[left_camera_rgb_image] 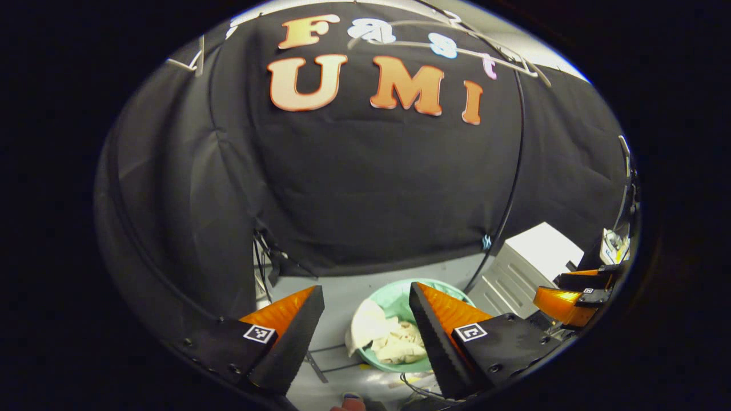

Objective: Grasp the clothes on the hanger with both hands and then place them into the laundry hamper below.

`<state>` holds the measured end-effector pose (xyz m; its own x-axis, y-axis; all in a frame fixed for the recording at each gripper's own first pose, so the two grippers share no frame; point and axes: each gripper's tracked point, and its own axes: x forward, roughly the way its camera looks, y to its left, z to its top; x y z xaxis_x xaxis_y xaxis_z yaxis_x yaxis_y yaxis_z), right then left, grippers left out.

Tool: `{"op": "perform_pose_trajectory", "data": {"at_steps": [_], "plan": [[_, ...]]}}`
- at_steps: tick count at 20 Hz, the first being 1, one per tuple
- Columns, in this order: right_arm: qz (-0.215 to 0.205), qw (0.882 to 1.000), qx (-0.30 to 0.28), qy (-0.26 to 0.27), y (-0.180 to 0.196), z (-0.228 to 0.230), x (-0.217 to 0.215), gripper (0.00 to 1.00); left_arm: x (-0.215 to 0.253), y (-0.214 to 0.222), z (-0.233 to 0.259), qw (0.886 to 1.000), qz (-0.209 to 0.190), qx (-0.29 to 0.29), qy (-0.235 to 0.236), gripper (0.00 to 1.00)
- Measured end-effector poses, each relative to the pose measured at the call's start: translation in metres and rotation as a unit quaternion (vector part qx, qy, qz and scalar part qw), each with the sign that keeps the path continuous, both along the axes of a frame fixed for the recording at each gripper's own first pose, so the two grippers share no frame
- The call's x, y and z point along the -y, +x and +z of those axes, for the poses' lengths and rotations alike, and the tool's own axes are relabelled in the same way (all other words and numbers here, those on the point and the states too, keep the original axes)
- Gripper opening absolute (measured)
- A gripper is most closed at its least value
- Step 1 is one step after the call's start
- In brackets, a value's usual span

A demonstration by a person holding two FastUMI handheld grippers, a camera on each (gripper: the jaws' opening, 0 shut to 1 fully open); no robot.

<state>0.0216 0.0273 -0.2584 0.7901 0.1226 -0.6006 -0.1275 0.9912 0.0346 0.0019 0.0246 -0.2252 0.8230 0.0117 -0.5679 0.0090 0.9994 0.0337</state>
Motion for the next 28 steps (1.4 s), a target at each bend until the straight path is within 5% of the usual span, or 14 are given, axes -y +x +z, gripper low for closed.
{"op": "perform_pose_trajectory", "data": {"at_steps": [10, 15, 28], "plan": [[-0.013, 0.988, 0.156, 0.010, 0.022, 0.179, 0.014, 0.94, 0.002, 0.038, 0.189, 0.982, 0.007, 0.179, -0.053, 0.94], [-0.028, 0.977, 0.211, 0.011, 0.034, 0.237, 0.031, 0.93, -0.003, 0.045, 0.258, 0.967, -0.005, 0.253, -0.019, 0.98], [-0.041, 0.954, 0.295, -0.011, 0.016, 0.301, 0.064, 0.93, -0.008, 0.038, 0.278, 0.958, 0.003, 0.287, -0.007, 0.94]]}}
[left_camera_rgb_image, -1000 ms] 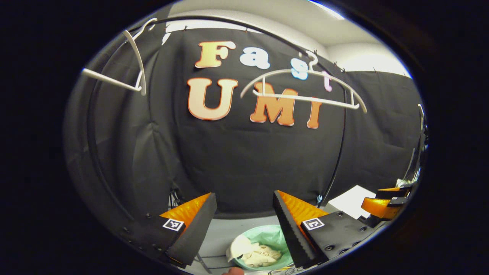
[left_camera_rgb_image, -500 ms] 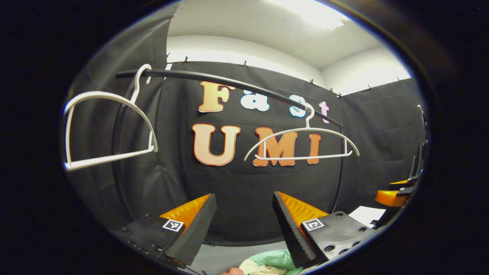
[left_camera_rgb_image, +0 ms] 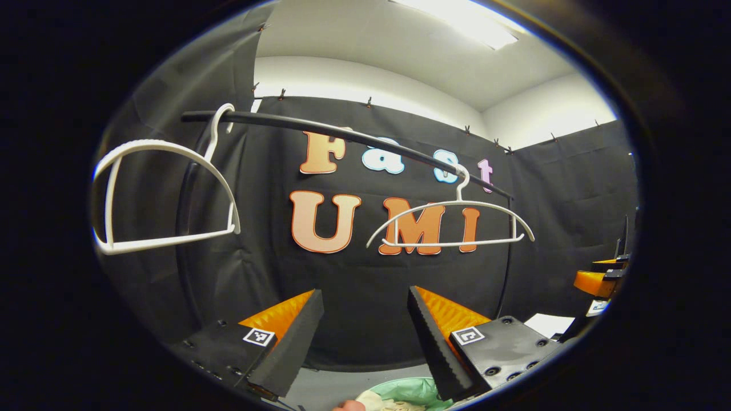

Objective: Grasp the clothes on the hanger with both hands and then place them into the laundry hamper below.

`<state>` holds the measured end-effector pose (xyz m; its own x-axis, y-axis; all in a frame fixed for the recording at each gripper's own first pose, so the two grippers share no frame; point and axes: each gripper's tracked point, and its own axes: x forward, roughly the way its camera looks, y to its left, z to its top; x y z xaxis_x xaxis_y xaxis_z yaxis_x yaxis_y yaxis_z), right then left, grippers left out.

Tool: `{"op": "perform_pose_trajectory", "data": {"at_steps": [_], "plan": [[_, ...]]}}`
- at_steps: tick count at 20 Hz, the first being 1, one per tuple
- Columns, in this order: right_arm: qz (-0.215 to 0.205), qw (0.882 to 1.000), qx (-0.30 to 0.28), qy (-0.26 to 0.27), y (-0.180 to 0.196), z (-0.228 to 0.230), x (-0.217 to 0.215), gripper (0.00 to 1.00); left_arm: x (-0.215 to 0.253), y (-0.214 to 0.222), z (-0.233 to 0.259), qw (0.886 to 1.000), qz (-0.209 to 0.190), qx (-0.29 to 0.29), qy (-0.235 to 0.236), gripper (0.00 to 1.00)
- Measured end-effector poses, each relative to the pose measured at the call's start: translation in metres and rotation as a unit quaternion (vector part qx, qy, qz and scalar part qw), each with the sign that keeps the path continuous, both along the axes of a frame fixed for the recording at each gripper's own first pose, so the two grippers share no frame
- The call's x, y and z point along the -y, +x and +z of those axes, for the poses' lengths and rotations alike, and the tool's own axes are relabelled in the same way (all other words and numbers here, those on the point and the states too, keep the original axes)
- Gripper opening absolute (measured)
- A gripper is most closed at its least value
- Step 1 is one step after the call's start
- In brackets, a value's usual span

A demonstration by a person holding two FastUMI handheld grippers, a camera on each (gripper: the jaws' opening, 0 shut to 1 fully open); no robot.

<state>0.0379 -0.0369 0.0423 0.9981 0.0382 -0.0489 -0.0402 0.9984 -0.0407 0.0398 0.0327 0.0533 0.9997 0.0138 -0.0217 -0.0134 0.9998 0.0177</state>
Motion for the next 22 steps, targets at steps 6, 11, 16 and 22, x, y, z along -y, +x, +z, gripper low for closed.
{"op": "perform_pose_trajectory", "data": {"at_steps": [6, 11, 16, 22], "plan": [[-0.001, 1.000, 0.005, 0.002, 0.000, 0.004, 0.002, 0.93, 0.001, 0.001, 0.000, 1.000, -0.001, 0.001, 0.003, 0.97], [-0.002, 1.000, 0.003, 0.001, 0.001, 0.002, 0.004, 0.93, 0.001, -0.006, 0.000, 1.000, -0.005, 0.003, 0.005, 0.97], [-0.006, 1.000, 0.000, -0.001, 0.002, -0.001, 0.006, 0.93, 0.000, -0.010, 0.002, 1.000, -0.007, 0.006, 0.010, 0.97], [-0.004, 1.000, -0.009, 0.000, 0.002, -0.010, 0.003, 0.93, 0.003, -0.009, 0.002, 1.000, -0.010, 0.005, 0.015, 0.97]]}}
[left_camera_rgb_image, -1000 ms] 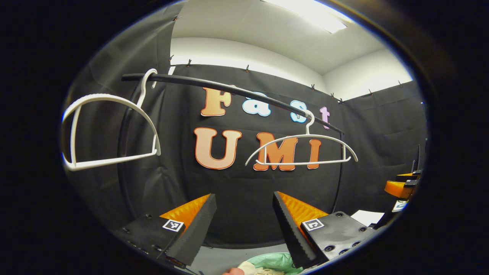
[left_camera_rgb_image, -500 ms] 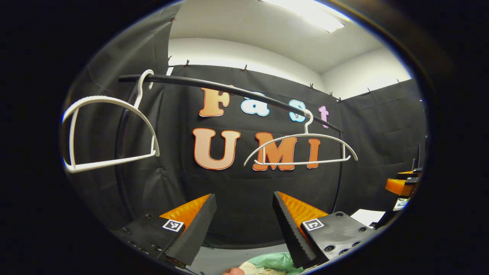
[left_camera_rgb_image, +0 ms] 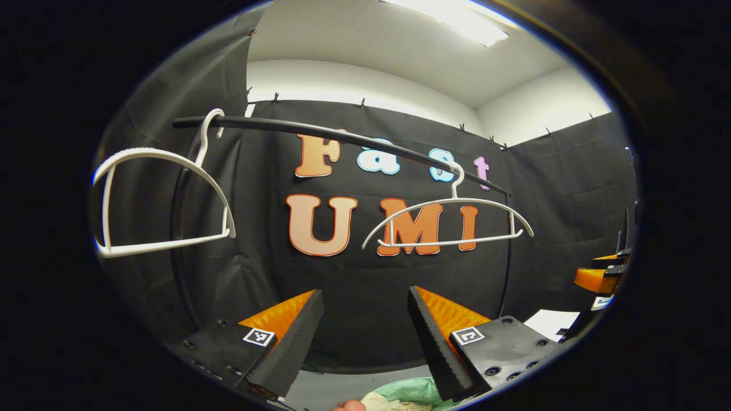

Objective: Grasp the clothes on the hanger with both hands and then place them into the laundry hamper below.

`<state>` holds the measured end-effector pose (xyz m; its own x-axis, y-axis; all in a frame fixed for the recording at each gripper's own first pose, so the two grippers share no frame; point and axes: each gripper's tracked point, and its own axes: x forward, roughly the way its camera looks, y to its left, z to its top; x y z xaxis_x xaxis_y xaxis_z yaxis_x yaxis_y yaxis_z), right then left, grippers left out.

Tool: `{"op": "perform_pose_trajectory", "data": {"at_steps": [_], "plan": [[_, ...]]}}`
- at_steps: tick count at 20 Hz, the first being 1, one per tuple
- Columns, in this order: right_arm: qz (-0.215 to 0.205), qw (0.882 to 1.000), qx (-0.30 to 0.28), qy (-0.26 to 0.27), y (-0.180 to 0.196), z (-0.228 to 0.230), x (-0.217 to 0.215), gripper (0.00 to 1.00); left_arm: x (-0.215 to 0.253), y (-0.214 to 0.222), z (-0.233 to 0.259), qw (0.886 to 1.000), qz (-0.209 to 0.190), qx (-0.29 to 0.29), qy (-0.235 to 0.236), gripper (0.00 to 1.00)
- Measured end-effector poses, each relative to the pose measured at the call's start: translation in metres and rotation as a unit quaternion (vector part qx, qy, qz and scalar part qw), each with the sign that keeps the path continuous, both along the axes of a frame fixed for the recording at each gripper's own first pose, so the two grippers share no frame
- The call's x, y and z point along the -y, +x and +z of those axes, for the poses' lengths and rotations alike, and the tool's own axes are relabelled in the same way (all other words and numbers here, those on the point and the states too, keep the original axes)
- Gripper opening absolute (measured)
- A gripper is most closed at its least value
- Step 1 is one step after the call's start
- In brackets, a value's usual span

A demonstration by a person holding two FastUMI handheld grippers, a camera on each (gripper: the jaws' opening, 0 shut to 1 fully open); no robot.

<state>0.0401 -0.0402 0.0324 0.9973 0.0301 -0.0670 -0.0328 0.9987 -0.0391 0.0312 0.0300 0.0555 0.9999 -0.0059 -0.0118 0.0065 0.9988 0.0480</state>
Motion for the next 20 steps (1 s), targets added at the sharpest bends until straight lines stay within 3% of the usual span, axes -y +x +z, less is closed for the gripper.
{"op": "perform_pose_trajectory", "data": {"at_steps": [4, 20], "plan": [[0.003, 1.000, 0.000, -0.001, -0.0010, 0.0005, -0.0023, 0.93, -0.0003, -0.0018, -0.0005, 1.000, 0.001, -0.001, -0.003, 0.94], [0.011, 1.000, -0.005, 0.001, -0.0040, -0.0008, -0.0098, 0.93, -0.0072, -0.0084, -0.0008, 1.000, 0.011, 0.000, -0.004, 0.97]]}}
